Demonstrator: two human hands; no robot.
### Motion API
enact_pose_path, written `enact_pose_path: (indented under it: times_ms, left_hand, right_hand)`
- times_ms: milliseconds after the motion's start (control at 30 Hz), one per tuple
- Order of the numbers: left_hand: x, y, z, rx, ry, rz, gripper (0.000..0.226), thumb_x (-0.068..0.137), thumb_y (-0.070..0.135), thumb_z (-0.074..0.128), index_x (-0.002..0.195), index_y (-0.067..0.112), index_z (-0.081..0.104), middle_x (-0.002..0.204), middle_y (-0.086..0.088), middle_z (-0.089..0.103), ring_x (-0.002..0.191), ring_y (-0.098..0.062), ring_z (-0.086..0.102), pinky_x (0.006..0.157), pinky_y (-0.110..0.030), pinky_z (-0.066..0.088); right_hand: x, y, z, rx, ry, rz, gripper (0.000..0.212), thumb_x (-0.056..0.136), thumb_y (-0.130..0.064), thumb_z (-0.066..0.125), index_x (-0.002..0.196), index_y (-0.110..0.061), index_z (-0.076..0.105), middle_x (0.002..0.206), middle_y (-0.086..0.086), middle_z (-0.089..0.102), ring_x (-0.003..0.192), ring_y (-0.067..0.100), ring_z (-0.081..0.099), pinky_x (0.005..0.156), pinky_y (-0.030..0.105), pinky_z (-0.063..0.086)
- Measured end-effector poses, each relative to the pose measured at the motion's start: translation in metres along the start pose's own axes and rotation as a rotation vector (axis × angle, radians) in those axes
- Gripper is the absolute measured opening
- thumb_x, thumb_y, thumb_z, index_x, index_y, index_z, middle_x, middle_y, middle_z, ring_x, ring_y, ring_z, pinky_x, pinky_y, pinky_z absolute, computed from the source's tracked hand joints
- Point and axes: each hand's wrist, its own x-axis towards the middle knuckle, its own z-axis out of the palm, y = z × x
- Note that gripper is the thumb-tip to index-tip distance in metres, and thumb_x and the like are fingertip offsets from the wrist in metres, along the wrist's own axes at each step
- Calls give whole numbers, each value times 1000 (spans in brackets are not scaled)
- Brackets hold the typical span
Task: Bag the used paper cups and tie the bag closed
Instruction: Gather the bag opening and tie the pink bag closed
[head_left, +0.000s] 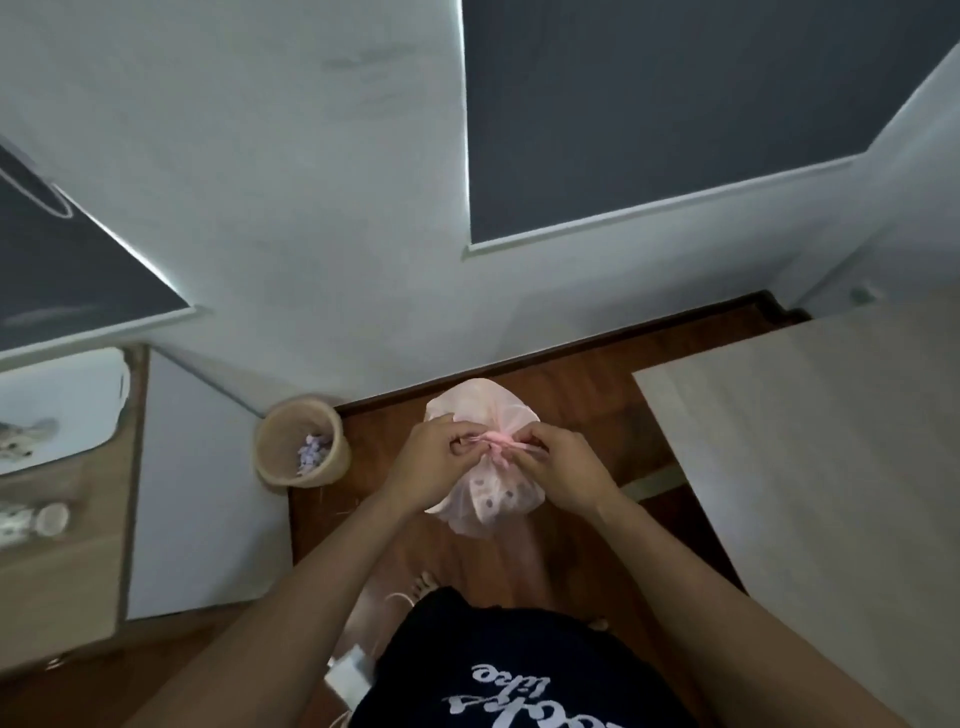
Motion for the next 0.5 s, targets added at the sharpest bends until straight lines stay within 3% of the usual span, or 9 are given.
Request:
enact_pose_path:
  times_ms: [100, 233, 333, 400, 500]
  left_hand:
    - [-11, -41, -40, -43, 41, -30, 24, 95, 27, 84, 117, 38, 87, 94, 0, 77, 84, -17, 71, 77, -32, 53]
    - [-19, -87, -80, -78, 66, -39, 26, 96, 26, 83, 120, 37, 86, 94, -7, 71, 84, -22, 68, 77, -33, 50]
    - [-30, -121, -112, -81, 97, -51, 27, 98, 27, 82, 125, 31, 85, 89, 3, 61, 82, -13, 62, 76, -28, 47]
    - [-35, -136, -129, -87, 118, -66, 31, 98, 33, 81, 129, 29, 83, 87, 10, 55, 81, -7, 57, 77, -26, 46]
    - [-43, -159, -152, -92, 134, -89, 45, 93, 44, 85, 133, 25, 81, 102, 6, 66, 94, -12, 63, 91, -34, 53]
  right_hand:
    - [28, -38, 35, -41, -15, -45, 18, 96, -38, 79, 107, -24, 79, 101, -13, 80, 85, -8, 69, 72, 2, 45]
    - [60, -76, 76, -67, -55, -82, 17, 94, -34, 81, 107, -23, 80, 96, -19, 75, 82, -13, 66, 74, 1, 42]
    - [85, -102, 104, -96, -111, -136, 15, 95, -33, 81, 106, -23, 80, 92, -20, 74, 84, -23, 63, 73, 1, 41]
    - [98, -116, 116, -101, -143, -168, 10, 96, -31, 79, 104, -24, 79, 87, -22, 74, 83, -19, 64, 71, 4, 42]
    - [118, -131, 133, -77, -180, -225, 5, 97, -29, 76, 102, -27, 77, 88, -26, 74, 83, -9, 67, 72, 11, 46]
